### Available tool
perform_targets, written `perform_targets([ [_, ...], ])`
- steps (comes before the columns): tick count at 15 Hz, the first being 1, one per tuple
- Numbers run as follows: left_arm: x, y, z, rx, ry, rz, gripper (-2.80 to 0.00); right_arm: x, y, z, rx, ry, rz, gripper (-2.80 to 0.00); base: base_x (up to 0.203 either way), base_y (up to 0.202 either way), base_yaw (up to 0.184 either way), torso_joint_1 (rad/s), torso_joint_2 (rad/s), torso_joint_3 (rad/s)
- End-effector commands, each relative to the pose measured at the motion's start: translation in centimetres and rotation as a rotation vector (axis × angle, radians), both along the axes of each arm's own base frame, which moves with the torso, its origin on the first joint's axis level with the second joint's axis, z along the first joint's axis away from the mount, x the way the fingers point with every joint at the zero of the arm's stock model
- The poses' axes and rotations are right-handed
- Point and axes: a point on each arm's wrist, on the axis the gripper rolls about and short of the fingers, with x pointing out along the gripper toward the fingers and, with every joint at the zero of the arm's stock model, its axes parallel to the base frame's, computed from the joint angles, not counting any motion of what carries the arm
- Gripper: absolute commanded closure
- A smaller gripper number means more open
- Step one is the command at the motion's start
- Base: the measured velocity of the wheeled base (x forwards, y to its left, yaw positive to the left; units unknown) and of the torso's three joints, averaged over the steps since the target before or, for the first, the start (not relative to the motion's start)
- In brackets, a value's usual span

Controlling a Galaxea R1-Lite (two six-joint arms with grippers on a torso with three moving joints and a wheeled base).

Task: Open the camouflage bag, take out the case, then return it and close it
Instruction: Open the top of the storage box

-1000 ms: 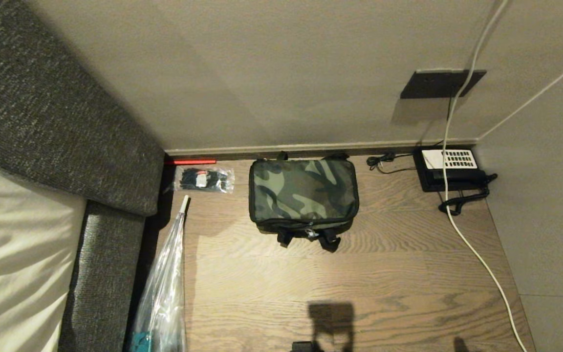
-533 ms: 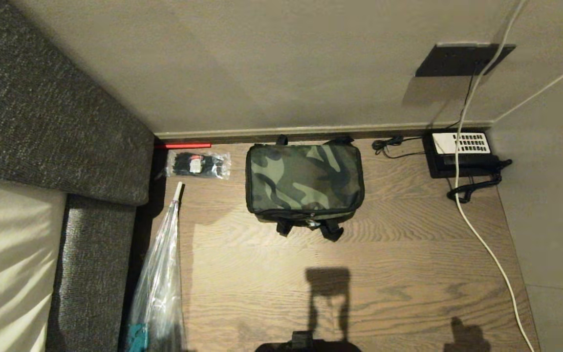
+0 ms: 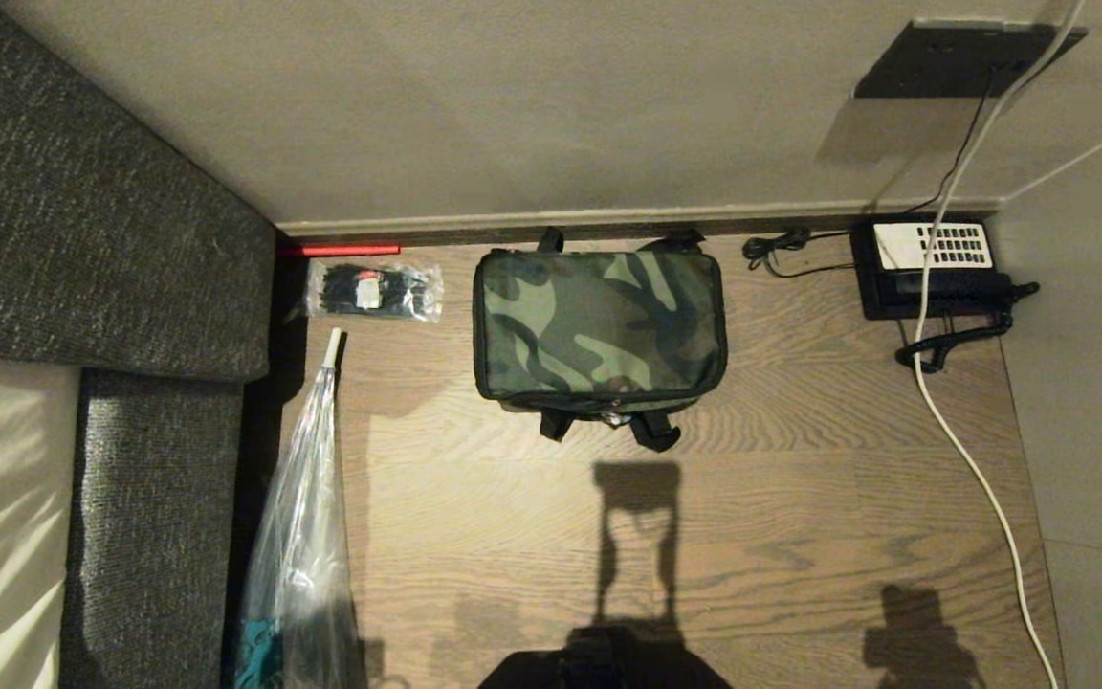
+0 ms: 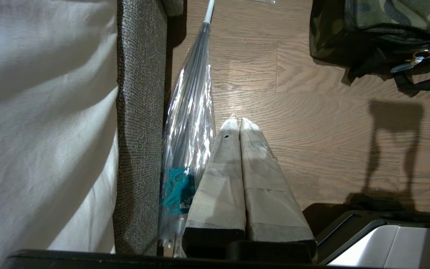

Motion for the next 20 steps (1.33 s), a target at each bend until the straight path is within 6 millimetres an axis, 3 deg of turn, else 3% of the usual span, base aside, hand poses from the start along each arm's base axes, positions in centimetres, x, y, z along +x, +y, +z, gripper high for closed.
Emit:
perform_targets([
  [1,0.0,0.0,-0.1,0.002,0.002,0.001,0.0,0.0,0.0,0.0,-0.001,-0.004,0.0,0.0,0.0,0.0,0.0,0.0,0.0,-0.043],
  [13,0.0,0.0,-0.1,0.002,0.002,0.001,0.0,-0.3,0.0,0.6,-0.054,-0.009,0.012,0.0,0.0,0.0,0.0,0.0,0.0,-0.003],
  [15,0.0,0.0,-0.1,0.003,0.001,0.001,0.0,-2.1,0.0,4.1,-0.015,-0.056,0.031,0.0,0.0,0.0,0.0,0.0,0.0,0.0],
  [18,0.0,0.0,-0.1,0.003,0.0,0.001,0.0,-9.0,0.1,11.0,0.05,-0.16,0.103,0.0,0.0,0.0,0.0,0.0,0.0,0.0],
  [20,0.0,0.0,-0.1,0.003,0.002,0.001,0.0,-11.9,0.2,12.8,0.074,-0.218,0.16,0.0,0.0,0.0,0.0,0.0,0.0,0.0],
])
